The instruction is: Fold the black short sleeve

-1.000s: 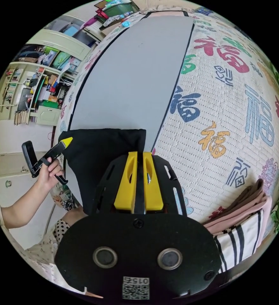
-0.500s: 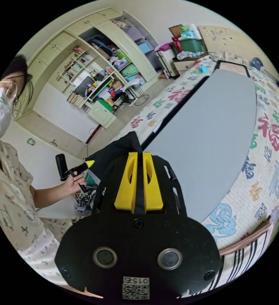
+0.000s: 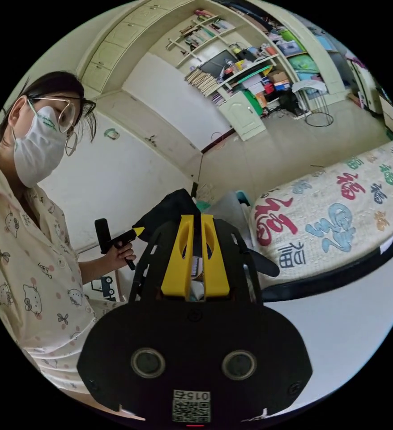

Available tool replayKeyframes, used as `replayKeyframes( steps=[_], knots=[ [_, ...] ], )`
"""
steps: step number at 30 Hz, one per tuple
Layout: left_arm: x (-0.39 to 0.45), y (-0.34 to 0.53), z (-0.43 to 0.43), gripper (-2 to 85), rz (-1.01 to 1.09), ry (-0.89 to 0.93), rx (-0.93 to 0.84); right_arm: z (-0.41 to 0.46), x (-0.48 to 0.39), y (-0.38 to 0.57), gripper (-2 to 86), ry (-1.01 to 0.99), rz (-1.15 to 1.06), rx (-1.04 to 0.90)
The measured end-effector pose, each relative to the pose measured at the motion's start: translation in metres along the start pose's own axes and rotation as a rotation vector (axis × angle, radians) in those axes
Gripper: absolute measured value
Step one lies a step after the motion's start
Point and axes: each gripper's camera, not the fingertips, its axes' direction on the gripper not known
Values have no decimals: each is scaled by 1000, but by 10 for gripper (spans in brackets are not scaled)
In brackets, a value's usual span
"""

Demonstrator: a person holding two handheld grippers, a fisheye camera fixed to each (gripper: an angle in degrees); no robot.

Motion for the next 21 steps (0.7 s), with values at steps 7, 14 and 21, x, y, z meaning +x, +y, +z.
replayKeyframes(
  steps=[7, 14, 21],
  knots=[
    [-78, 11, -97, 48, -169, -55, 91, 138, 64, 10, 14, -43, -128, -215],
    [-248, 6, -60, 57, -308, -347, 97, 421, 203, -6, 22, 191, -176, -407],
    [-395, -26, 25, 40, -490, -622, -47, 652, 289, -4, 7, 458, -123, -623]
  ],
)
